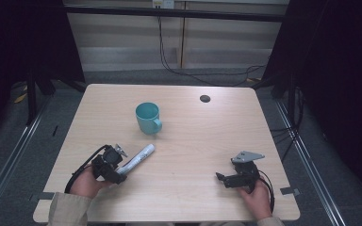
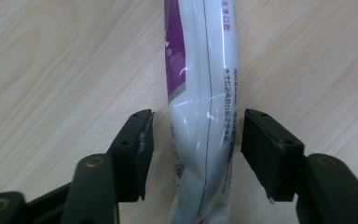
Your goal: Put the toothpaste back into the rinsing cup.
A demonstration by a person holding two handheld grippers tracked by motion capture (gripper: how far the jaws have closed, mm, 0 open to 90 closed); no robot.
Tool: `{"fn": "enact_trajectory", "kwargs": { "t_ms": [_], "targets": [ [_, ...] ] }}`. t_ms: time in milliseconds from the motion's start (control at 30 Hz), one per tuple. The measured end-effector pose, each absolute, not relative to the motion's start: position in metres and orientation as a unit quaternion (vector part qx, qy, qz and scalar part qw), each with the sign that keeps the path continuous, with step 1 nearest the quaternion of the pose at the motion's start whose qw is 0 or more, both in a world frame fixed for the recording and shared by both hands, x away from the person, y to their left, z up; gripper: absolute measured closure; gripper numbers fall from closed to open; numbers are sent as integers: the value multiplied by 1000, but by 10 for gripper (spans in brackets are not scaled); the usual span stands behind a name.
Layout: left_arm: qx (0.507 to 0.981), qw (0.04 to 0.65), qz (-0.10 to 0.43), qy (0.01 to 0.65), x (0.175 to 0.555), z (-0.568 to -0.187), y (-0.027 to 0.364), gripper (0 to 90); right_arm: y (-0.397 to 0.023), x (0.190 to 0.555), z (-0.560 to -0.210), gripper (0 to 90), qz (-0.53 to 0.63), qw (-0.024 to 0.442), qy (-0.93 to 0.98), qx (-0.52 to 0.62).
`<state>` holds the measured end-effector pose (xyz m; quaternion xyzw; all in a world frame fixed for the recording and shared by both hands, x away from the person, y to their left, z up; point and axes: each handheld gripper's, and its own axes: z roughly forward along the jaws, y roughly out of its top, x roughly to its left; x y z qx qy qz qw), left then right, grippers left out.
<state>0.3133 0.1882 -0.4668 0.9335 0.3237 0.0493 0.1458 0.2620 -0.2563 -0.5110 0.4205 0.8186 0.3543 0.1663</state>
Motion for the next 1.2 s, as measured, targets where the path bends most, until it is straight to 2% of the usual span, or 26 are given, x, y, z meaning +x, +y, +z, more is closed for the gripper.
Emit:
{"fn": "enact_trajectory", "kwargs": {
  "t_ms": [233, 300, 500, 733, 1200],
  "targets": [
    [935, 145, 36, 321, 317, -469, 185, 495, -256, 262, -511, 126, 354, 166, 819, 421],
    [935, 146, 32, 320, 318, -468, 185, 587, -256, 262, -511, 127, 354, 166, 819, 421],
    [934, 129, 29, 331, 319, -467, 181, 610, -256, 262, -511, 126, 354, 167, 818, 421],
    [939, 115, 48, 320, 315, -463, 176, 729, -256, 262, -511, 127, 354, 166, 819, 421],
    [946, 135, 49, 291, 312, -453, 156, 752, -256, 262, -511, 123, 354, 167, 819, 419]
  ]
}}
